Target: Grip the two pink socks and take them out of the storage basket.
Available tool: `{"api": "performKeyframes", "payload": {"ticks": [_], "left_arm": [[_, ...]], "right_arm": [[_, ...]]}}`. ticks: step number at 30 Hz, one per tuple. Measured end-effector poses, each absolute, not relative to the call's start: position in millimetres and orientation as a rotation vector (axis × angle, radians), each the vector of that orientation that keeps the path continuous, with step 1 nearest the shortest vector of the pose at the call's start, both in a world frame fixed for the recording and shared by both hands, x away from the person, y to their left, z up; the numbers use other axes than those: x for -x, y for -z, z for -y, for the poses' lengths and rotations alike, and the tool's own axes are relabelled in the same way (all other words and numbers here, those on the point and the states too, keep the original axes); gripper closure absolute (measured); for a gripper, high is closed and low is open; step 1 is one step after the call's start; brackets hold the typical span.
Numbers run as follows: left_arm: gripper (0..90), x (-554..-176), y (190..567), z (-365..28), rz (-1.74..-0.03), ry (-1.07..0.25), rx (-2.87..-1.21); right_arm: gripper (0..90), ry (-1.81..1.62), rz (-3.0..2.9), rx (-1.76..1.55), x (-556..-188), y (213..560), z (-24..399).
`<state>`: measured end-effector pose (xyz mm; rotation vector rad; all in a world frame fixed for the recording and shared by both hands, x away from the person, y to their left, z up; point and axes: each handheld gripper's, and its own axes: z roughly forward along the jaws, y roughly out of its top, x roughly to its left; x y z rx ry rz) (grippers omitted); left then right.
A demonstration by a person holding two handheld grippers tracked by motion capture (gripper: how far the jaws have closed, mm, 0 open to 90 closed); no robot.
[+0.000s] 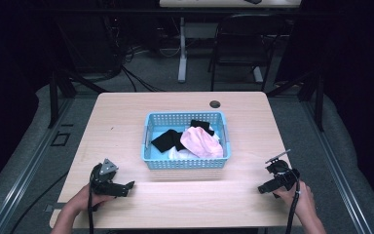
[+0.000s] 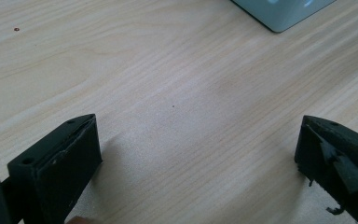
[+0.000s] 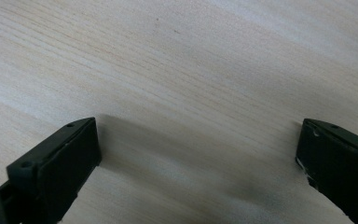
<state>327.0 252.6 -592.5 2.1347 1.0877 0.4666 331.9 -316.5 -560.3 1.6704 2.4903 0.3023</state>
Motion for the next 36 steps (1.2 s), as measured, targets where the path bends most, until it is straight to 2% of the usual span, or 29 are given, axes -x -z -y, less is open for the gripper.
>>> {"api": "performKeyframes", "payload": {"ticks": [16, 18, 19, 36], "left_arm": [[0.1, -327, 592, -253, -1.088, -0.467, -2.135], [0.1, -327, 592, -253, -1.088, -0.467, -2.135], [0.1, -327, 593, -252, -1.09, -0.464, -2.133], [0.0, -327, 593, -252, -1.089, -0.465, -2.134]], "right_arm": [[0.1, -0.265, -2.51, -1.661, -335, 560, 314], [2.2, -0.247, -2.512, -1.664, -335, 559, 314], [5.9, -0.266, -2.474, -1.681, -335, 558, 313], [3.8, -0.427, -2.44, -1.625, -334, 513, 305]]}}
